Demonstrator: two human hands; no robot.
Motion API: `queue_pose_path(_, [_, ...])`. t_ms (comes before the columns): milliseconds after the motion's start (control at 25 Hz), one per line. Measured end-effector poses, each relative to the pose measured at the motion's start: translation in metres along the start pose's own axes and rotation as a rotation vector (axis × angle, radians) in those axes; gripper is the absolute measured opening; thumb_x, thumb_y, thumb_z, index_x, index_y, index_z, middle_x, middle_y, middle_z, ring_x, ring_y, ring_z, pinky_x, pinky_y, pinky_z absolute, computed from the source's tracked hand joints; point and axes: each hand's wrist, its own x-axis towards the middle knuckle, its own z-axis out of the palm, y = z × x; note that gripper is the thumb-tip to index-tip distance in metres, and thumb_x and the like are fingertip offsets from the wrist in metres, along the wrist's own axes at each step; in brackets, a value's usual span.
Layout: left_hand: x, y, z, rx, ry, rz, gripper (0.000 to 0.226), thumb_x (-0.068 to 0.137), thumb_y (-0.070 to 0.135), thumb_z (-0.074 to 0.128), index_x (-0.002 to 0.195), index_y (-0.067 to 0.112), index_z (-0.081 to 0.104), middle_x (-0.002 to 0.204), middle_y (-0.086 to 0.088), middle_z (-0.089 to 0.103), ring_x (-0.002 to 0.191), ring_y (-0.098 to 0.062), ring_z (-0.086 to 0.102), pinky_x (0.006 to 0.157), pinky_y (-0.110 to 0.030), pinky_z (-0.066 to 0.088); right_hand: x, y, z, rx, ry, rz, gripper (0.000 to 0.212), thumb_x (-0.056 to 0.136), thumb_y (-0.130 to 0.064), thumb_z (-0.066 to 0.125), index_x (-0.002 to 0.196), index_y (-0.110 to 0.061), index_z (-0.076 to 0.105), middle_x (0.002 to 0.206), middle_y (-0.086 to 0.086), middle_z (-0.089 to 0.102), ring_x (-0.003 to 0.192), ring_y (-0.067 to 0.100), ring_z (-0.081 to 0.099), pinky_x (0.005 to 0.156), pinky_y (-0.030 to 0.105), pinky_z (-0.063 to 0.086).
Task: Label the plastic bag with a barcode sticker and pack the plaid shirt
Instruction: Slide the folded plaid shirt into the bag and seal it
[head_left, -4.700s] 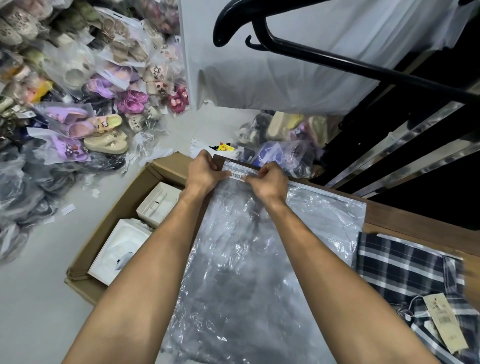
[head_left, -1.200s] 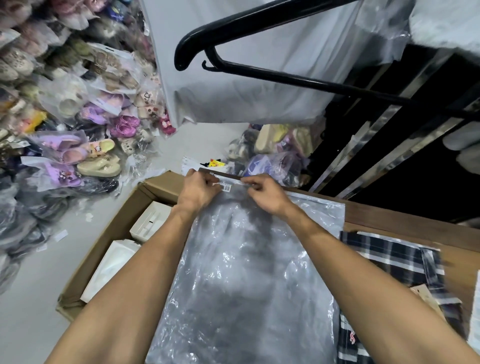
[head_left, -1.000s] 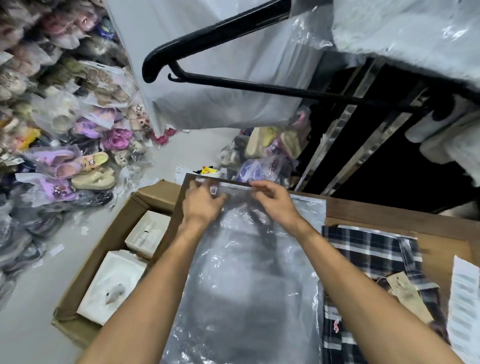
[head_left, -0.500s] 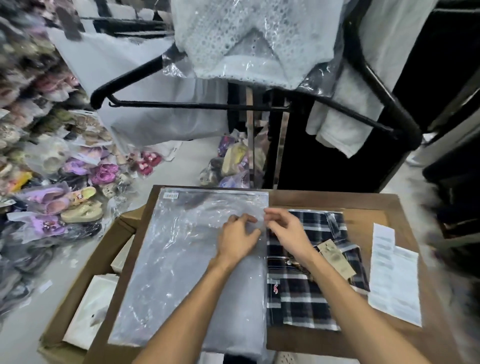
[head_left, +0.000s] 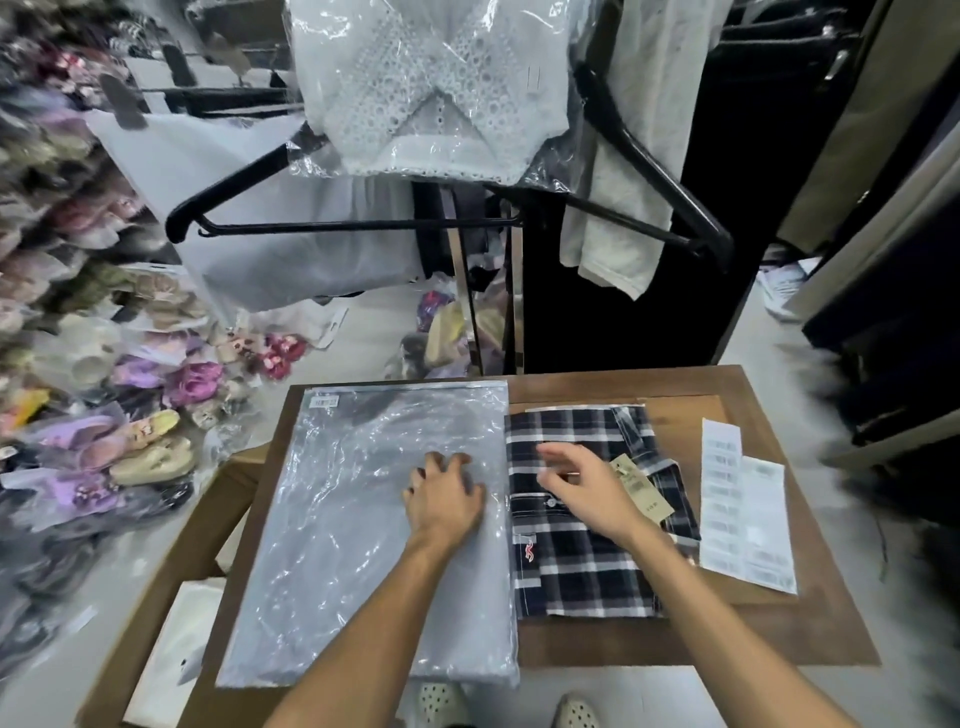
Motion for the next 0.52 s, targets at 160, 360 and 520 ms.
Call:
queue_pose_path(160, [0.02,-0.022,-0.002,0.102,-0.091,-0.062,0.095,0.071,0.079,0.06,0.149,0.042,0.021,0.161,-0.014,0.013,0.141,-0.049,0.021,0.108,-0.068,0.029,0.002,-0.004,0.008,-0.388,0.061,0.1,0.059,0.091,-0.041,0.066,0.146,-0.034,0.048,0.146,0.001,0.047,0.136,0.026,0.041,0.114,0.044,0.035])
queue_pose_path(360, [0.037,-0.057,-0.017,0.109,-0.231,-0.005,0.117,0.059,0.077,0.073,0.151,0.047,0.008,0.164,-0.011,0.0,0.146,-0.048,0.007,0.104,-0.072,0.026,0.007,-0.011,0.034,-0.577,0.052,0.26,0.076,0.086,-0.048,0.07,0.153,-0.036,0.035,0.16,0.006,0.031,0.142,0.037,0.029,0.116,0.052,0.03])
queue_pose_path(520, [0.041,-0.086,-0.028,0.211,-0.303,0.169,0.116,0.057,0.07,0.079,0.149,0.049,0.011,0.162,-0.008,0.001,0.147,-0.044,0.005,0.104,-0.069,0.028,0.009,-0.004,0.04,-0.568,0.07,0.325,0.085,0.079,-0.054,0.076,0.152,-0.038,0.037,0.16,0.008,0.032,0.145,0.038,0.026,0.115,0.053,0.031])
